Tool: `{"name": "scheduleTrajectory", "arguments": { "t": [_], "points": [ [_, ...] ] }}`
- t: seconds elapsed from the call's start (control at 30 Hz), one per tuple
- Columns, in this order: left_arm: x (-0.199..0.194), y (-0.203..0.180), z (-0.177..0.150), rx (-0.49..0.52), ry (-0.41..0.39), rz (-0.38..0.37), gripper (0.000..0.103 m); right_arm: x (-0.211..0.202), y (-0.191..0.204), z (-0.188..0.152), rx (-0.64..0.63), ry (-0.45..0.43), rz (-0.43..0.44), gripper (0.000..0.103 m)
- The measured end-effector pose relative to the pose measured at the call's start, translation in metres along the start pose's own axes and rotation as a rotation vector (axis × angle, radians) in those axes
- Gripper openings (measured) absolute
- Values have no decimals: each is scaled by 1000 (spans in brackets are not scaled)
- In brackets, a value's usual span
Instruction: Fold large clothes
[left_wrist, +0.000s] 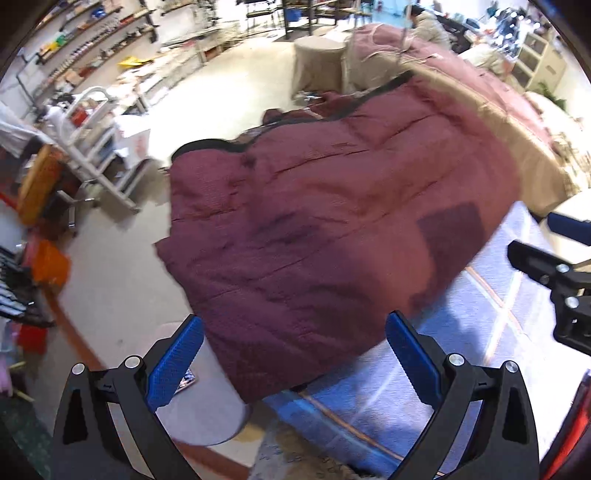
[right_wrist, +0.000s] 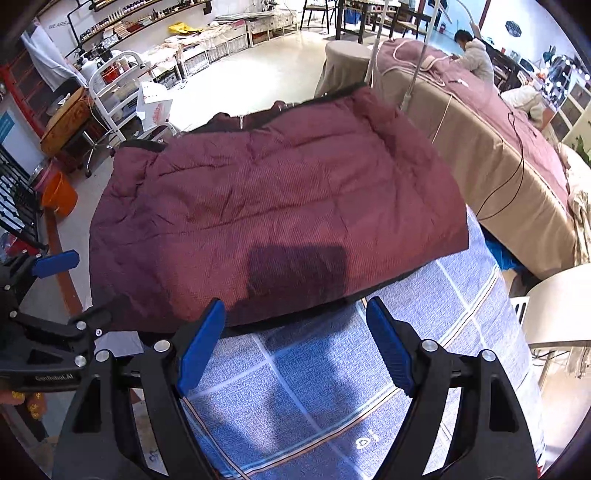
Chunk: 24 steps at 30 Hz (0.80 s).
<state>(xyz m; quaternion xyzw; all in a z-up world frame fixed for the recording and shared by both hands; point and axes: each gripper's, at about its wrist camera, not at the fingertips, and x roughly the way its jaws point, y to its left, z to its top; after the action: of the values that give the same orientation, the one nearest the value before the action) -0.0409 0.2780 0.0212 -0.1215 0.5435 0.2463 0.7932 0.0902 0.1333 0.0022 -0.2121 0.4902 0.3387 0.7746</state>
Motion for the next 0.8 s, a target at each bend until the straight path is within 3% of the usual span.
{"name": "scheduleTrajectory", "arguments": {
  "t": [0.4, 0.8],
  "points": [
    [6, 10, 4, -63, 36, -3, 97, 5, 21, 23, -64, 24, -51, 78],
    [8, 4, 8, -49, 38, -29, 97, 15, 22, 25, -56, 57, -71, 78]
  ]
}}
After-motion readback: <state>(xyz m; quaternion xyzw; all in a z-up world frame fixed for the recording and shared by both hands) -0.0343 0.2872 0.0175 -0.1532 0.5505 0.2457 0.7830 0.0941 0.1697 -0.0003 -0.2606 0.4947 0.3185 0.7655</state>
